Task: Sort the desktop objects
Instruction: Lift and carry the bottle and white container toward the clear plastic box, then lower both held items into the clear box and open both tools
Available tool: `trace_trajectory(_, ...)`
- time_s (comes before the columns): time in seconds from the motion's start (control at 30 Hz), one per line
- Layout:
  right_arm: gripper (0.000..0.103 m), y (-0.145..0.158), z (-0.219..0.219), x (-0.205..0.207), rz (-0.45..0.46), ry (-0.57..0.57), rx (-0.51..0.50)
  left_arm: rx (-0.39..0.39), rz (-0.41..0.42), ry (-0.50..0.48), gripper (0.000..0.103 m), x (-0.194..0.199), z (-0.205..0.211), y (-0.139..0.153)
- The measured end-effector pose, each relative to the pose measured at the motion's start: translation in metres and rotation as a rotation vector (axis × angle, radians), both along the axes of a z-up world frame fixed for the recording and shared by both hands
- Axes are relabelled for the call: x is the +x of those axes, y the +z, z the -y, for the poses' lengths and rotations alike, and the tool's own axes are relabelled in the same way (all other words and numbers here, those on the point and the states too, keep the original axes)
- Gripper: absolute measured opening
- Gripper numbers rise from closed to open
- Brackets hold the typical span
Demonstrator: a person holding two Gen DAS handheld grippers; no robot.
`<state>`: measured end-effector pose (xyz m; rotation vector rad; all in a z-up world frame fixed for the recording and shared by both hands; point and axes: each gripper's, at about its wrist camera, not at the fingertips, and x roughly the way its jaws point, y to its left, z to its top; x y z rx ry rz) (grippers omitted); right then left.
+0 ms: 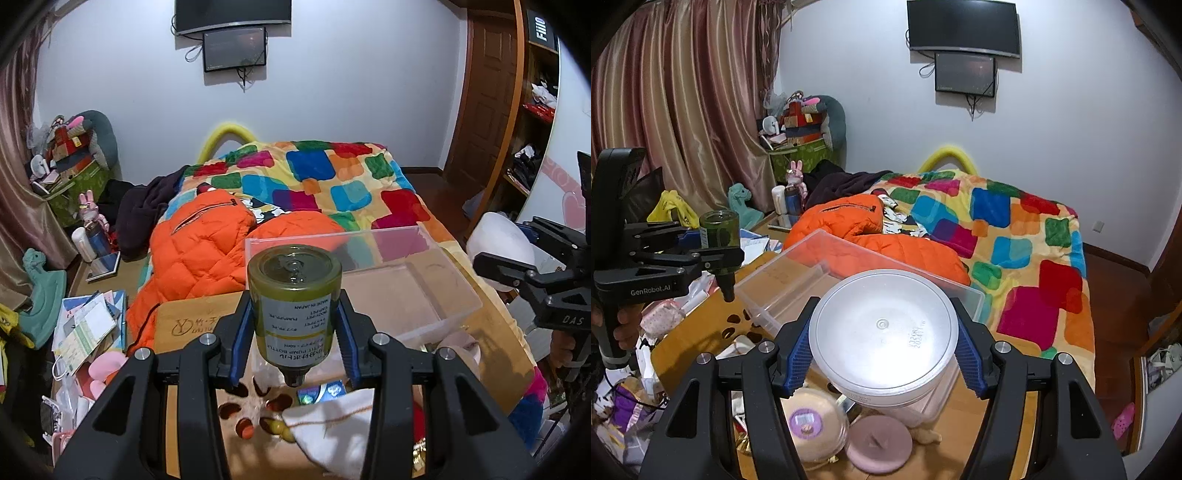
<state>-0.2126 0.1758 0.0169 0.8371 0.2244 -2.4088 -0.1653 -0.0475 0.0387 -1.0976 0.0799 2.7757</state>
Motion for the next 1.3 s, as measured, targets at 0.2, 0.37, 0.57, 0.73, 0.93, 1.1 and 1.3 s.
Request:
trace_trajectory(0.2, 0.062, -0.01, 0.01, -0.019, 0.037, 0.008, 0.027, -0.017, 0.026, -0.031, 0.041, -0.023, -0.007, -0.008)
trace_trajectory(0.37, 0.062, -0.017, 0.019, -0.033, 0.058, 0.02, 0.043, -0.017, 0.06, -0.052, 0.041, -0.043, -0.01, -0.019)
trace_trajectory(0.57, 0.062, -0.031, 0.03, -0.052, 0.095, 0.032, 0.074, -0.016, 0.11, -0.07, 0.041, -0.062, -0.012, -0.035)
trace_trajectory(0.73, 0.062, -0.042, 0.035, -0.064, 0.135, 0.046, 0.09, -0.02, 0.155, -0.083, 0.041, -0.073, -0.014, -0.048)
trace_trajectory(0.93, 0.062, -0.057, 0.044, -0.072, 0.177, 0.067, 0.138, -0.045, 0.193, -0.098, 0.041, -0.082, -0.021, -0.061)
trace_trajectory(1.1, 0.062, -0.064, 0.053, -0.077, 0.193, 0.085, 0.169, -0.061, 0.22, -0.104, 0.041, -0.086, -0.025, -0.068)
trace_trajectory(1.3, 0.062, -0.07, 0.065, -0.079, 0.203, 0.112, 0.236, -0.108, 0.238, -0.121, 0.041, -0.084, -0.031, -0.074)
